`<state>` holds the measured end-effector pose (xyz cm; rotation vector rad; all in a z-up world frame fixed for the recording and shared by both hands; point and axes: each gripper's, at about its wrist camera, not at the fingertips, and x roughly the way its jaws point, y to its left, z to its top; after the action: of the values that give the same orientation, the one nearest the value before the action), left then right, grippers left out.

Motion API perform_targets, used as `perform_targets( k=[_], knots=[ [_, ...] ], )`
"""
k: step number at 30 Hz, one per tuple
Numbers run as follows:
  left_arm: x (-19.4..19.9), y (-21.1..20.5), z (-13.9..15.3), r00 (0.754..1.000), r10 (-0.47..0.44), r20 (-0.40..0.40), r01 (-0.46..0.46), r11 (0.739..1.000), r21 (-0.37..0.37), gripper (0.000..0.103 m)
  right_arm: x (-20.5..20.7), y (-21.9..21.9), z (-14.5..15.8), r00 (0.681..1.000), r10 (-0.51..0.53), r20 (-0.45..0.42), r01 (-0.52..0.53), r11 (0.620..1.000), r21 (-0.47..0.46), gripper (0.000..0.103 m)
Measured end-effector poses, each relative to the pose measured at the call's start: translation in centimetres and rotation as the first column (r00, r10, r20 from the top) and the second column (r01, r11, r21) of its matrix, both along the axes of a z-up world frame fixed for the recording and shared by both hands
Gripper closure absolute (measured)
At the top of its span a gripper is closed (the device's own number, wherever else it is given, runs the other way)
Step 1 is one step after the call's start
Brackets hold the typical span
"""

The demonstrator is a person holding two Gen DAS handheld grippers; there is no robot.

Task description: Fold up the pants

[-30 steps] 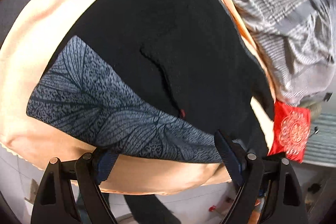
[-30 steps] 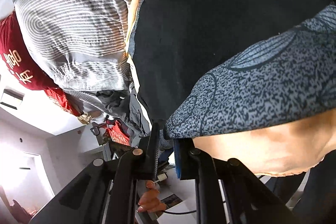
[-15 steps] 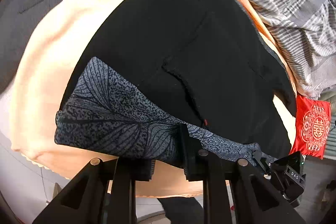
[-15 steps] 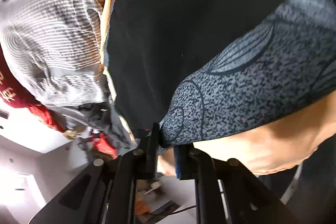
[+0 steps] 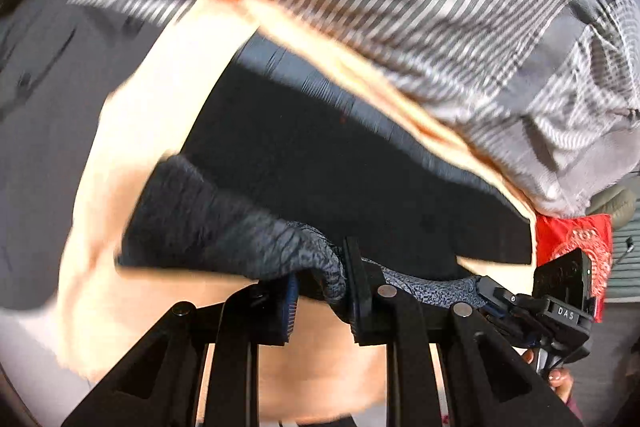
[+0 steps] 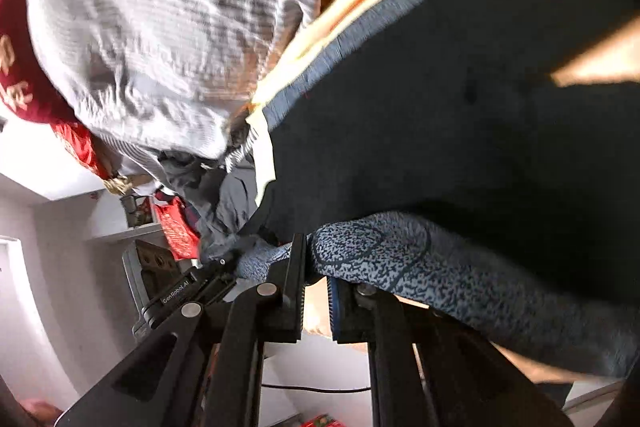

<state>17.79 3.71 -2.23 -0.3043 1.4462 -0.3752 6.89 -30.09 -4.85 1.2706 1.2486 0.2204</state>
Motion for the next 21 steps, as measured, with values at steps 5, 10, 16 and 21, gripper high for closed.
perform_targets(
  k=[5, 10, 16, 21],
  knots=[
    [6.3, -4.0, -1.3, 0.999, -0.007, 0.037, 0.005, 0.998, 0.057, 0.081, 7.0, -3.7, -2.9, 0.999, 0.002, -0.054, 0.001, 0.999, 0.055, 0.093],
    [11.0, -7.2, -5.1, 0.999, 0.006, 0.051, -0.013, 0.989, 0.150, 0.081, 12.9, -5.6, -6.0, 0.994, 0.053, -0.097, -0.050, 0.998, 0.033, 0.092],
    [12.3, -8.3, -8.2, 0.995, 0.008, 0.097, -0.030, 0.974, 0.223, 0.081, 16.3, -5.9, -10.6, 0.988, 0.097, -0.123, -0.095, 0.995, 0.021, 0.092],
    [12.9, -8.2, -8.5, 0.994, 0.034, 0.101, -0.058, 0.968, 0.243, 0.079, 17.4, -5.5, -12.5, 0.986, 0.130, -0.105, -0.129, 0.991, 0.017, 0.092]
  ],
)
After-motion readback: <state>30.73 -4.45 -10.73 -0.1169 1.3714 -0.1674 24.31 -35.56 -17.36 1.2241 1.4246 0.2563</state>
